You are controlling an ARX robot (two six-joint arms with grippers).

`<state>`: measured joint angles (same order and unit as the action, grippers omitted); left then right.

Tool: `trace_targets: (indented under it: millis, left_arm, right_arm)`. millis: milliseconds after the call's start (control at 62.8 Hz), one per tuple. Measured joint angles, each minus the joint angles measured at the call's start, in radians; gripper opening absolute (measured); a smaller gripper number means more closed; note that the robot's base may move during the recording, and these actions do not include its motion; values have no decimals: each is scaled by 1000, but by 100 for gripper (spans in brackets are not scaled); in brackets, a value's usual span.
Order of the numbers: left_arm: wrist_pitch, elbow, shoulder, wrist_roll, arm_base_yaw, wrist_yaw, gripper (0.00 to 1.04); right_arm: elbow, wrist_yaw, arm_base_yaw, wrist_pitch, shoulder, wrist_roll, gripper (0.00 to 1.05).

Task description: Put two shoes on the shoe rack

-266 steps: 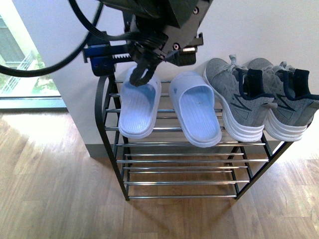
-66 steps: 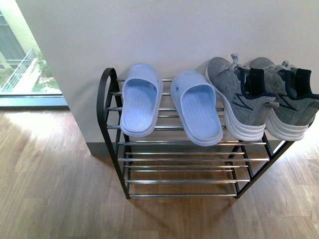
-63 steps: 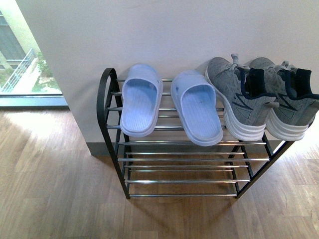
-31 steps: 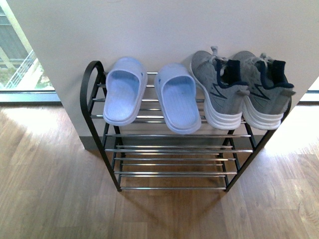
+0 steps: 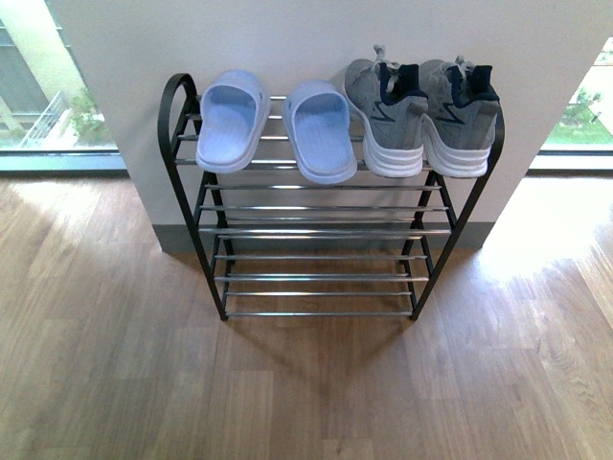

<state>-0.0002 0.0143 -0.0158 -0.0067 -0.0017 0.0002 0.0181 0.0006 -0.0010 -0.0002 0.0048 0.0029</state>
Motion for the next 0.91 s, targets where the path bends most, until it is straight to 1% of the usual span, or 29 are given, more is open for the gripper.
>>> trace_targets:
  millis: [908]
  left_arm:
    - [0, 0, 0, 0, 0, 0, 95]
  right_arm:
    - [0, 0, 0, 0, 0, 0, 95]
